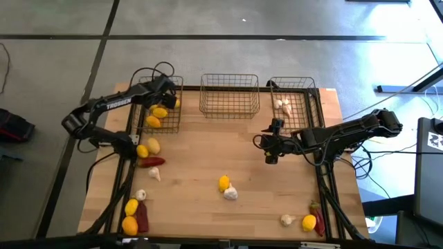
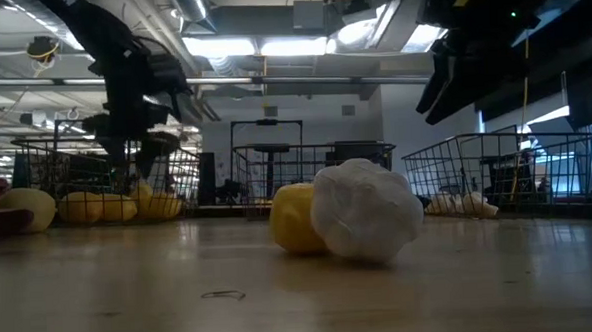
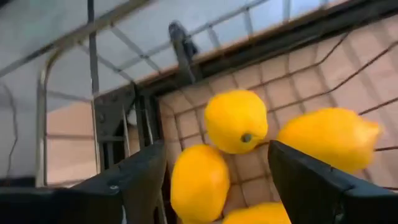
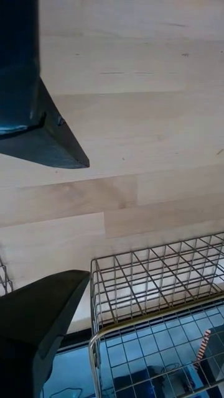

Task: Sort produce into baskets
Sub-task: Put the yellow lemon into the left gold wire basket

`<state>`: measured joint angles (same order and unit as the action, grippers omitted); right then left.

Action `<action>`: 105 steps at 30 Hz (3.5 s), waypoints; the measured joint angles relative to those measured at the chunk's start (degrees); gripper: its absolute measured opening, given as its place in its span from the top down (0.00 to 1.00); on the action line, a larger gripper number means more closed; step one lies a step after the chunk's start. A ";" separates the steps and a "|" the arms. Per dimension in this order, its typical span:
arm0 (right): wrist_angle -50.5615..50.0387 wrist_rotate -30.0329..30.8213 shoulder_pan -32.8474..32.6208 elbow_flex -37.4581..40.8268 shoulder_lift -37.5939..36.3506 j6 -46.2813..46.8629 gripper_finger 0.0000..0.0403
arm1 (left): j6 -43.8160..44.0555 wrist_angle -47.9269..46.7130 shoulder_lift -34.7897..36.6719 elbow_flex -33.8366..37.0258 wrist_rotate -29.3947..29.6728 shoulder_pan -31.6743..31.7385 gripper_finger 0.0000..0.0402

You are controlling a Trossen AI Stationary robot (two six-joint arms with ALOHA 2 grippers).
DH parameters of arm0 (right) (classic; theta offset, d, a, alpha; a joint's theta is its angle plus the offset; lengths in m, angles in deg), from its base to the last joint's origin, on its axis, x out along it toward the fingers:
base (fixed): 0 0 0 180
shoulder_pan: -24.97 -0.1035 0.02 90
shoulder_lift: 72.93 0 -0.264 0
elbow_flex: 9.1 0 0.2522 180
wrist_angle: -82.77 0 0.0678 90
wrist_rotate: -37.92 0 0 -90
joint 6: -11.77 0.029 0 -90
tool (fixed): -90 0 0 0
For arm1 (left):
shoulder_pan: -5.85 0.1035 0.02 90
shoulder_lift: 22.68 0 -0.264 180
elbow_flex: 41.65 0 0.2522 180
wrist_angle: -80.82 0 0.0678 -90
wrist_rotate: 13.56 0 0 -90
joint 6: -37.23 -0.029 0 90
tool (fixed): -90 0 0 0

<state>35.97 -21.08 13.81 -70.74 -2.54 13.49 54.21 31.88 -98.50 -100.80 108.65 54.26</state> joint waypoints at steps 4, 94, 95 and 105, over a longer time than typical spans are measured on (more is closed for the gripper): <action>0.00 0.00 0.00 0.00 0.02 -0.04 0.32 | -1.71 -0.27 4.24 -0.76 -3.98 -2.52 0.30; 0.42 -8.76 -0.07 0.00 0.00 1.03 0.32 | 18.67 40.33 -24.10 -6.10 -19.76 -71.26 0.30; 0.42 -8.76 -0.07 0.00 0.00 1.03 0.32 | 19.15 39.52 -24.10 -6.12 -17.99 -71.83 0.30; 0.46 -8.76 -0.07 0.00 0.00 1.01 0.32 | 26.34 37.44 -25.26 -6.14 -10.64 -73.93 0.30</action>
<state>36.43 -29.84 13.75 -70.74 -2.54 14.49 80.56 69.32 -123.76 -106.94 98.01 -19.68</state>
